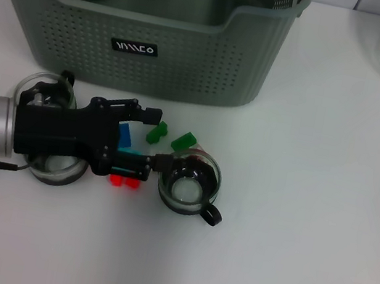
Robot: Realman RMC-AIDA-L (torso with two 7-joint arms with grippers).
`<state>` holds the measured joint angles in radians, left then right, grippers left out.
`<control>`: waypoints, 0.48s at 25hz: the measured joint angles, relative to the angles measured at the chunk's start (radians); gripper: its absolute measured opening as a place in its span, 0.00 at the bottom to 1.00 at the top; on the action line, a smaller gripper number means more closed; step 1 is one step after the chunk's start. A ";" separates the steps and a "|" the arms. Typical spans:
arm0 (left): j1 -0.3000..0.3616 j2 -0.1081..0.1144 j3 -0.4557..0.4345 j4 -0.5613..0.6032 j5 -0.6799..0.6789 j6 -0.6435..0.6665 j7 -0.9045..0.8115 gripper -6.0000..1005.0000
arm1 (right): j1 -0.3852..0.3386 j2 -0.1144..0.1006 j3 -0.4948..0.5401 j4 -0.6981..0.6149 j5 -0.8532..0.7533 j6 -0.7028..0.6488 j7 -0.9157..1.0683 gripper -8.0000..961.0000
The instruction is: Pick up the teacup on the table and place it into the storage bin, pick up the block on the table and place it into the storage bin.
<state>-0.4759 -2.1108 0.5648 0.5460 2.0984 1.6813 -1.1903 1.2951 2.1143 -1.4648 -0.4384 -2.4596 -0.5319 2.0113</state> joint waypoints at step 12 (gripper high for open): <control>-0.007 -0.002 0.000 -0.005 -0.003 0.000 0.000 0.88 | -0.001 -0.011 0.011 -0.008 0.042 -0.112 0.085 0.11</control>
<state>-0.4832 -2.1131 0.5645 0.5414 2.0958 1.6812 -1.1902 1.2946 2.1030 -1.4541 -0.4465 -2.4179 -0.6443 2.0962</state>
